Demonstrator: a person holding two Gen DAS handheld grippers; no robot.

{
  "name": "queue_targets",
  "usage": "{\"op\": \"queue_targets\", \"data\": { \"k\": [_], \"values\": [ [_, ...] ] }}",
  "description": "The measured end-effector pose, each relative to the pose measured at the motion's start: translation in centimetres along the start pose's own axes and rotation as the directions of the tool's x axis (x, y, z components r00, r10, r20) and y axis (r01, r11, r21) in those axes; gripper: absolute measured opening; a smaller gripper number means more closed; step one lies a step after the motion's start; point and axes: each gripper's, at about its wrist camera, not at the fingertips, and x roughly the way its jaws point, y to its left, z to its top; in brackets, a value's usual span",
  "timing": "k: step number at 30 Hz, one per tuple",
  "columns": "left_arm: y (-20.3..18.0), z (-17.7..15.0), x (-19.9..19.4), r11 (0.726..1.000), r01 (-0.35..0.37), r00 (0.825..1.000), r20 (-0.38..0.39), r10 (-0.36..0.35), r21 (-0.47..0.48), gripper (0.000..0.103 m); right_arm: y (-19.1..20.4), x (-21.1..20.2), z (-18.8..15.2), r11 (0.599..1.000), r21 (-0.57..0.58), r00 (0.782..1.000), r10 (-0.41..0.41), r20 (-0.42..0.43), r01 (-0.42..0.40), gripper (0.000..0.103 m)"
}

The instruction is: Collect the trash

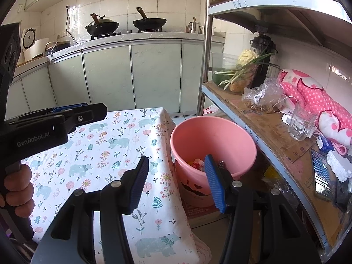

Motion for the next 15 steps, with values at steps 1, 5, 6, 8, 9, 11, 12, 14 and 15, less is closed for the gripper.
{"op": "queue_targets", "data": {
  "k": [1, 5, 6, 8, 9, 11, 12, 14, 15],
  "values": [
    [-0.04, 0.0, -0.05, 1.0, 0.0, 1.0, 0.001, 0.0, 0.002, 0.042, -0.02, -0.03, 0.0, 1.0, 0.0, 1.0, 0.001, 0.0, -0.001, 0.053],
    [-0.16, 0.02, -0.26, 1.0, 0.006, 1.0, 0.004, -0.006, 0.003, 0.042, -0.04, -0.19, 0.0, 1.0, -0.001, 1.0, 0.0, 0.004, 0.0, 0.054],
    [-0.24, 0.01, -0.36, 1.0, 0.01, 1.0, 0.005, -0.01, 0.002, 0.042, -0.09, -0.26, 0.01, 1.0, -0.001, 1.0, 0.0, 0.006, 0.0, 0.053],
    [-0.41, 0.0, -0.53, 1.0, 0.014, 1.0, 0.01, -0.014, 0.008, 0.042, -0.09, -0.41, -0.03, 1.0, -0.003, 1.0, -0.001, 0.007, 0.001, 0.054],
    [-0.51, -0.03, -0.62, 1.0, 0.013, 1.0, 0.013, -0.013, 0.011, 0.042, -0.09, -0.46, -0.06, 1.0, -0.003, 1.0, -0.001, 0.008, 0.001, 0.054],
    [-0.61, -0.08, -0.74, 1.0, 0.017, 1.0, 0.015, -0.017, 0.014, 0.042, -0.02, -0.5, -0.03, 1.0, -0.003, 1.0, -0.001, 0.01, 0.001, 0.054],
    [-0.63, -0.09, -0.8, 1.0, 0.016, 1.0, 0.015, -0.016, 0.013, 0.042, -0.03, -0.56, -0.04, 1.0, -0.003, 1.0, -0.001, 0.013, 0.001, 0.054],
    [-0.67, -0.09, -0.84, 1.0, 0.016, 1.0, 0.017, -0.016, 0.016, 0.042, 0.02, -0.64, -0.03, 1.0, -0.003, 1.0, 0.0, 0.014, 0.0, 0.054],
    [-0.68, -0.09, -0.87, 1.0, 0.015, 1.0, 0.018, -0.015, 0.016, 0.042, 0.07, -0.71, -0.03, 1.0, -0.003, 1.0, 0.0, 0.015, 0.0, 0.054]
  ]
}}
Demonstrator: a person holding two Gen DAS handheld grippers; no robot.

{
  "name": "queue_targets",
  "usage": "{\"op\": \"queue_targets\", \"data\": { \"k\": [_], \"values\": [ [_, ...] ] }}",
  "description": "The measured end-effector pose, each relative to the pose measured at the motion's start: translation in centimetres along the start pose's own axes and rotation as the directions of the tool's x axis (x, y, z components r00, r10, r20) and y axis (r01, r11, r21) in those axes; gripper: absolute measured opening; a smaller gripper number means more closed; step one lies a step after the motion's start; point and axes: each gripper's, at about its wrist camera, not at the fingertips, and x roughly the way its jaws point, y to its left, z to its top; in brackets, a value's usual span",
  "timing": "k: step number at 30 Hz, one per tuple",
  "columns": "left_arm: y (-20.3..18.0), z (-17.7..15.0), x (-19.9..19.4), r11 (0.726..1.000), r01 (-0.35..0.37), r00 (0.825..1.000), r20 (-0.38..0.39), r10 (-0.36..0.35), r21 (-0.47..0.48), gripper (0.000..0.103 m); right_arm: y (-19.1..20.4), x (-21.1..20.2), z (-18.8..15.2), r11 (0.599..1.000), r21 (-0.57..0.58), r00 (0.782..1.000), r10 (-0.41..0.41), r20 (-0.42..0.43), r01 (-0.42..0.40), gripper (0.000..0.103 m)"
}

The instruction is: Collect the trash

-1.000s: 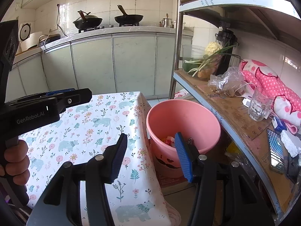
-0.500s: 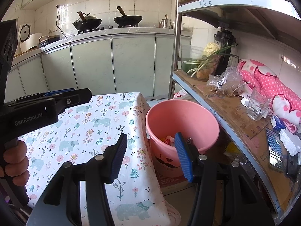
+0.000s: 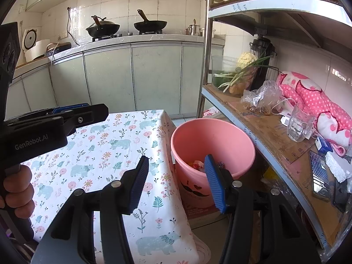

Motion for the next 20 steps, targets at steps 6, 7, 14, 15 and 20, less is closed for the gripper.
{"op": "queue_targets", "data": {
  "k": [6, 7, 14, 15, 20],
  "values": [
    [-0.1, 0.0, -0.09, 1.0, -0.001, 1.0, 0.0, 0.001, 0.003, 0.042, 0.07, -0.12, -0.16, 1.0, -0.002, 1.0, 0.004, 0.0, -0.004, 0.054],
    [-0.08, -0.01, -0.07, 1.0, -0.002, 1.0, 0.0, 0.002, 0.002, 0.042, 0.09, -0.11, -0.19, 1.0, -0.002, 1.0, 0.005, 0.0, -0.005, 0.054],
    [-0.21, -0.1, -0.37, 1.0, -0.017, 1.0, 0.008, 0.017, 0.013, 0.042, 0.09, 0.09, -0.3, 1.0, -0.002, 1.0, 0.011, -0.006, -0.011, 0.054],
    [-0.2, -0.09, -0.36, 1.0, -0.016, 1.0, 0.008, 0.016, 0.015, 0.042, 0.14, 0.14, -0.29, 1.0, -0.003, 1.0, 0.013, -0.007, -0.013, 0.054],
    [-0.15, -0.16, -0.32, 1.0, -0.022, 1.0, 0.012, 0.021, 0.019, 0.042, 0.22, 0.39, -0.25, 1.0, -0.008, 1.0, 0.021, -0.01, -0.021, 0.054]
  ]
}}
